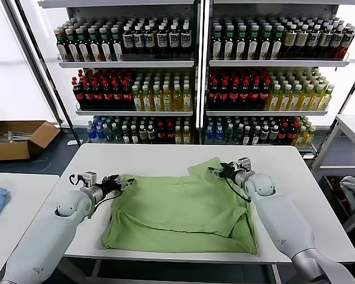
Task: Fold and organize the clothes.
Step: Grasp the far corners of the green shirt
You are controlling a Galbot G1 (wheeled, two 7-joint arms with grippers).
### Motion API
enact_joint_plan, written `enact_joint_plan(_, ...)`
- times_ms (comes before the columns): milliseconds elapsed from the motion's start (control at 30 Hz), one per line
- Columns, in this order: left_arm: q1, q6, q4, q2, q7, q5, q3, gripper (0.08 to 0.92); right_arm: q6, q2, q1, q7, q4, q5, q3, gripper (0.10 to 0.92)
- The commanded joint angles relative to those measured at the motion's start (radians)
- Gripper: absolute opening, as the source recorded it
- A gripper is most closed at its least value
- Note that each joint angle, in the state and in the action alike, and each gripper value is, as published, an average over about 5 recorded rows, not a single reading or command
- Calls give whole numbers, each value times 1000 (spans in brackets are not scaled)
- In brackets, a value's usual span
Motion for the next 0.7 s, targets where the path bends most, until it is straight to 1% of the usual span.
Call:
enact_joint_plan(33, 25, 17, -17, -5, 1, 2, 35, 655, -8, 9, -2, -1, -14, -4, -12, 537)
enact_joint_plan(300, 16, -22, -19, -4, -6, -3, 29, 430, 6, 8, -24, 6, 25, 48, 6, 312)
enact_joint_plan(367, 15, -40, -34, -1, -11, -7, 22, 369, 11, 8, -34, 15, 59, 74, 25, 251)
enact_joint_plan(467, 28, -58, -89, 10, -25, -22, 5, 283, 7, -1, -66, 37, 155, 123, 58, 165)
enact_joint_plan(567, 56, -67, -166, 25, -45, -41, -19, 196, -2, -22, -117, 62, 267, 169, 87, 112)
enact_joint_plan(633, 76, -70, -215, 34, -59, -54, -37, 139, -8, -38, -159, 75, 336, 191, 106, 105)
enact_joint_plan(700, 99, -72, -254, 40, -72, -61, -56, 104, -16, -52, -202, 87, 398, 209, 128, 105)
